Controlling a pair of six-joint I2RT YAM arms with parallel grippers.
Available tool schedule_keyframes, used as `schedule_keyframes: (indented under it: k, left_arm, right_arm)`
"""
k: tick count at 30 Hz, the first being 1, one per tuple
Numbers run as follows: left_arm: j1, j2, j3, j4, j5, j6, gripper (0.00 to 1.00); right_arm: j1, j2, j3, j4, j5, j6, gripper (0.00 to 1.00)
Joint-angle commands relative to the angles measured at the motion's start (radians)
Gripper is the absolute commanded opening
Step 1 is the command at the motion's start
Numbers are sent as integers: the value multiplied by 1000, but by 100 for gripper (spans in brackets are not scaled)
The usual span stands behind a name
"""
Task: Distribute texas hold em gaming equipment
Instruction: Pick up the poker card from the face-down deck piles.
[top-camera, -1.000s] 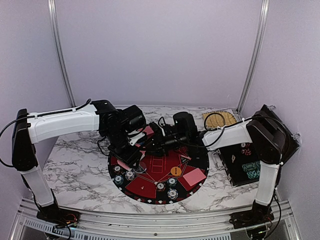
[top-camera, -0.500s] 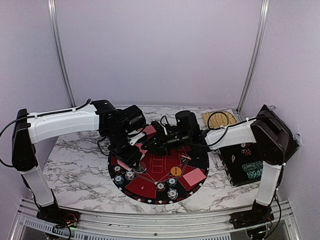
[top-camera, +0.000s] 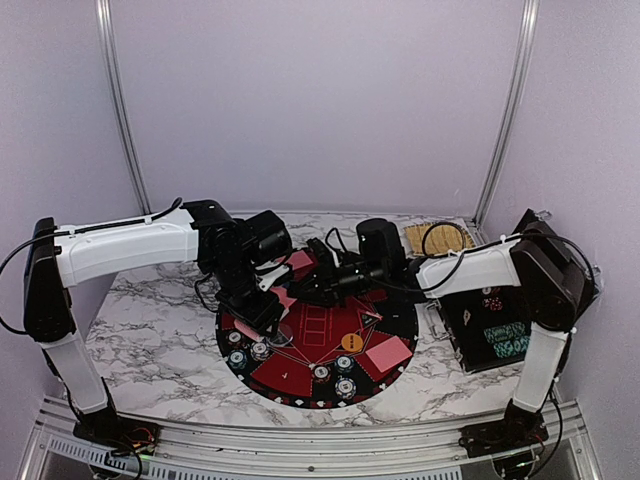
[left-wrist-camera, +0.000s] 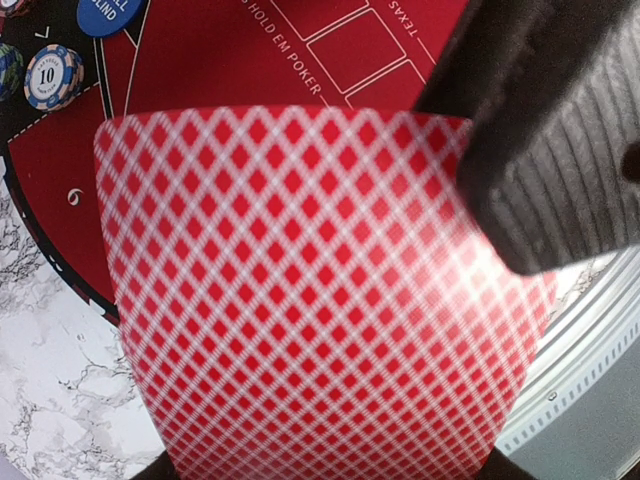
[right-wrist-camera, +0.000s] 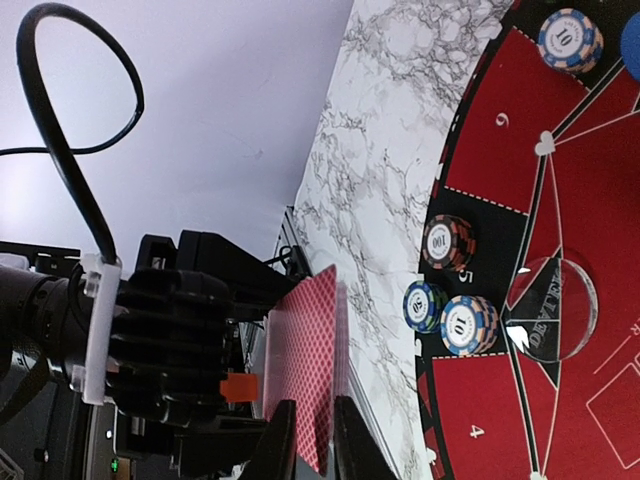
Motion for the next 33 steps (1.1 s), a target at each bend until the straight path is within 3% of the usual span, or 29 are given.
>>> schedule_keyframes:
  k: [1,11,33]
  left_arm:
    - [0,-20,-7,5,-12,-2,38]
    - [0,-25,-18,6,-13,-4,38]
    - [13,-38,-59,15,-34,-28,38]
  right_arm:
    - [-9,-37,-12,1,10,-7,12]
    - [-20,-48,-19,9,8,2,0]
    - [-119,-153,-121,53,-35,40,0]
